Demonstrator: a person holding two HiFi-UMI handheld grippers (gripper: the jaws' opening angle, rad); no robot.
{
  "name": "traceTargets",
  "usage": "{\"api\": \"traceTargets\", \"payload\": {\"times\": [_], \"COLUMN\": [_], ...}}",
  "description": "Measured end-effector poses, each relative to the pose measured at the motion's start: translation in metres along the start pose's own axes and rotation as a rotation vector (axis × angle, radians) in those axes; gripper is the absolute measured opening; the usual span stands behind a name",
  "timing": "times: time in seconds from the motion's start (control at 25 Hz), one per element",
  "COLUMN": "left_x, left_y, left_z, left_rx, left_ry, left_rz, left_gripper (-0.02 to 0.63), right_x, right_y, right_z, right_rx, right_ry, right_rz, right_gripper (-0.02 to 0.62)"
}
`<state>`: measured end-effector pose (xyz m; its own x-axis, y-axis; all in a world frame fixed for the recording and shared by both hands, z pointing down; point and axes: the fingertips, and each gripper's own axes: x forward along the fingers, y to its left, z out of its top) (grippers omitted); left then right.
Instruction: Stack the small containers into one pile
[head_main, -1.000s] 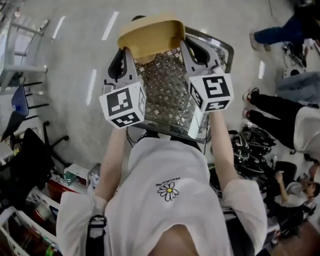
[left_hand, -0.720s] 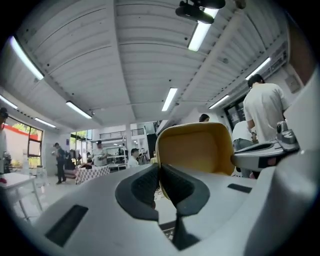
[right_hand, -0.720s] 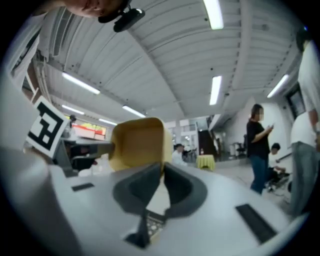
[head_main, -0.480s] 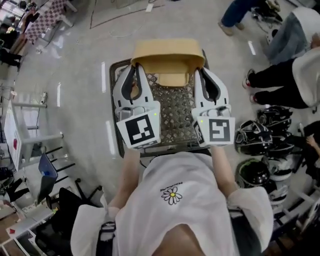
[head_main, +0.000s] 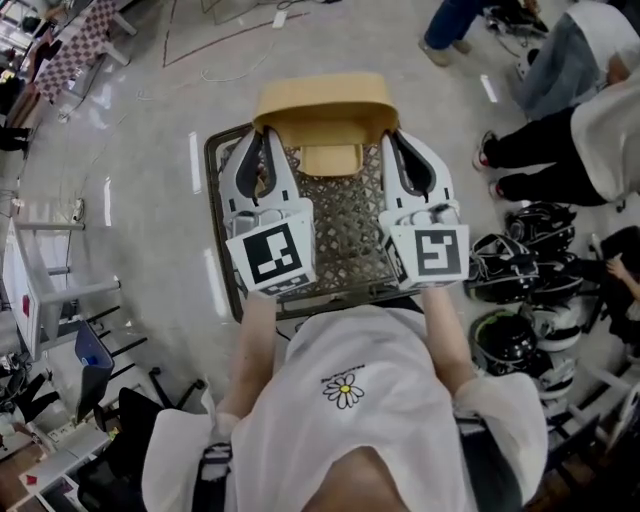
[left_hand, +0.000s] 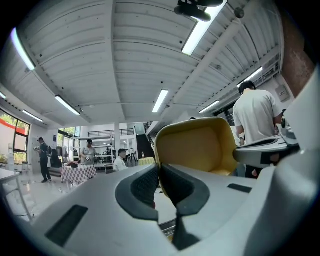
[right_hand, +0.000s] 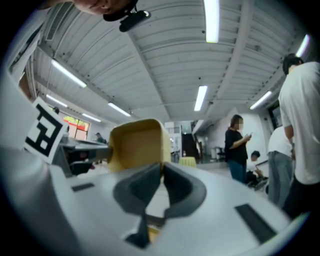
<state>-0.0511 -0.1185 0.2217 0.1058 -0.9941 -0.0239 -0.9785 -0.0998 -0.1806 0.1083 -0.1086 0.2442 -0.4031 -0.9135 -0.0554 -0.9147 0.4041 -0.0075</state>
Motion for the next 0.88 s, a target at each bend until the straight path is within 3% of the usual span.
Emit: {"api": "traceTargets", "payload": {"times": [0.16, 0.32, 0.56, 0.88], "left_x": [0.02, 0.05, 0.089, 0.112], "left_y": [0.001, -0.003, -0.011, -0.017], "left_z": [-0.019, -0.06, -0.147, -0.266], "left_rx": [-0.019, -0.019, -0.073, -0.121], "left_ry": [0.093, 0.269, 0.549, 0.869], "left_rz": [-0.054, -0.103, -0.155, -0.192], "left_gripper": [0.038, 0.04, 0.041, 0.041], "right_x": [0.017, 0.041, 0.077, 0.089], "right_y": [-0.007, -0.02, -0.035, -0.03], "right_z": [-0.019, -0.055, -0.138, -0.247], "right_rx": [0.04, 0.136, 0.297, 0.376], "right_ry": [0.129, 0.323, 0.569, 0.856], "right_rz": [0.023, 0.049, 0.033, 0.025], "right_gripper": [0.043, 0.041, 0.041, 0.041]}}
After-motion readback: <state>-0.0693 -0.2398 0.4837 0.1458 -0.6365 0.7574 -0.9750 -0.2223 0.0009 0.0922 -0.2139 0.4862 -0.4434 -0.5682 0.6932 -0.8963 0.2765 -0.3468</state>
